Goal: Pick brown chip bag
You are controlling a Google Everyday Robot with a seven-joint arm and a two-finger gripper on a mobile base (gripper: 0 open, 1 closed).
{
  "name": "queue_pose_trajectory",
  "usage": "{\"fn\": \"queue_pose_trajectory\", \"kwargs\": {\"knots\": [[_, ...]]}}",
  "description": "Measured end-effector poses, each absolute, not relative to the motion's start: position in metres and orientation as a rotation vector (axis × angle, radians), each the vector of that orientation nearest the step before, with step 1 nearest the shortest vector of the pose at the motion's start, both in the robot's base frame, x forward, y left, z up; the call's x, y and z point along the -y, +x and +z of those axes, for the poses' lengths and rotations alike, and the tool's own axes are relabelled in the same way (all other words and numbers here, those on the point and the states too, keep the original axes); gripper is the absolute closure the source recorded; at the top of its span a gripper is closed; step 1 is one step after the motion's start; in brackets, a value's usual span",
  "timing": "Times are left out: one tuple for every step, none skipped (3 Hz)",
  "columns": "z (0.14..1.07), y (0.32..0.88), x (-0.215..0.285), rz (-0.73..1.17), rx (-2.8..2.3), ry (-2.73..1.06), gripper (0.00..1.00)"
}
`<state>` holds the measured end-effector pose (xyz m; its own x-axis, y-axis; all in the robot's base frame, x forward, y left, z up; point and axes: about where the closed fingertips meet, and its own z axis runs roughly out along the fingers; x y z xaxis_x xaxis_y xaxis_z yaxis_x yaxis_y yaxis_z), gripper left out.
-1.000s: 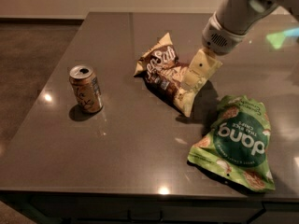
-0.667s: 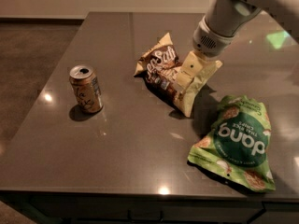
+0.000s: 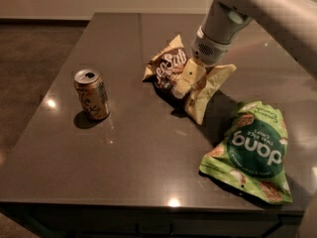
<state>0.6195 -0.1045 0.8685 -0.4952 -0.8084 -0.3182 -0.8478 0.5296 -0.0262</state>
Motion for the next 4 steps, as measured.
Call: {"fn": "queue_pose_trajectory", "kwargs": {"knots": [[0.863,0.623,0.101,0.211,-2.493,-1.379,0.32],[0.865,0.624,0.102,0.218,-2.492,-1.371,0.55],[0.880,0.621,0.105,0.180,-2.461,-1.374,0.78],[0.920,0.616,0.114,0.115,-2.388,-1.376,1.00]]}}
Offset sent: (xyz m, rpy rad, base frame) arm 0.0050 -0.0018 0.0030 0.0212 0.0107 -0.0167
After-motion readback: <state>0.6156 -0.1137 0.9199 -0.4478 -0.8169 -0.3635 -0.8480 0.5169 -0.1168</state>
